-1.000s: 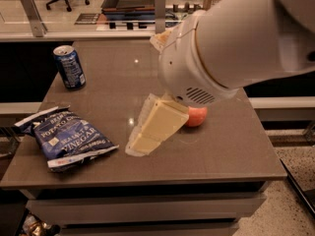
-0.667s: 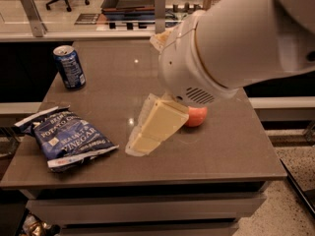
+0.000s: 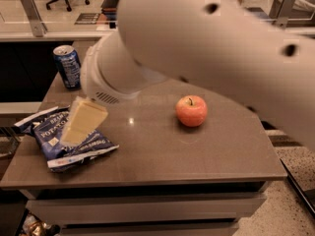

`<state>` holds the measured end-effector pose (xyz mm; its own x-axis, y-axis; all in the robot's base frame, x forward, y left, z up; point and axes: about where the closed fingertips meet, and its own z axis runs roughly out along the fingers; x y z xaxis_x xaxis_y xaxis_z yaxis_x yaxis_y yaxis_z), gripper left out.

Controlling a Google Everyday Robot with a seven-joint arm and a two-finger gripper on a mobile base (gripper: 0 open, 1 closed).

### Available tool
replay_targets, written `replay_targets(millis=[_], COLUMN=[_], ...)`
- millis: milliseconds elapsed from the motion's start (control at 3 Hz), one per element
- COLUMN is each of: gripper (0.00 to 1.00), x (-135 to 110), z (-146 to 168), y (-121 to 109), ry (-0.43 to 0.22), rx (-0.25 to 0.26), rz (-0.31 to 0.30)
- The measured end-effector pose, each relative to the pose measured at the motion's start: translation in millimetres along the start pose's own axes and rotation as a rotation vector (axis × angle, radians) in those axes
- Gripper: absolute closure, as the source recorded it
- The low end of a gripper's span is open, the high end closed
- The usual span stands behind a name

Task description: Pick blue chip bag

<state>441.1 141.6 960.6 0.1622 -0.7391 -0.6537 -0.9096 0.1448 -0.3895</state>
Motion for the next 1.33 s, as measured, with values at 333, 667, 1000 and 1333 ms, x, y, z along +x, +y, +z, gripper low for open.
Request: replay_targets(millis=[333, 667, 1000, 1333], gripper=[0.0, 0.0, 0.0, 0.0], x=[-12, 0, 29, 53], z=[48, 87, 108, 115], y=[-4, -2, 14, 38], ry=[-0.033, -0.027, 0.005, 0.03], rx=[-0.013, -0.022, -0.052, -0.092], rz=[-0.005, 0.005, 0.022, 0.035])
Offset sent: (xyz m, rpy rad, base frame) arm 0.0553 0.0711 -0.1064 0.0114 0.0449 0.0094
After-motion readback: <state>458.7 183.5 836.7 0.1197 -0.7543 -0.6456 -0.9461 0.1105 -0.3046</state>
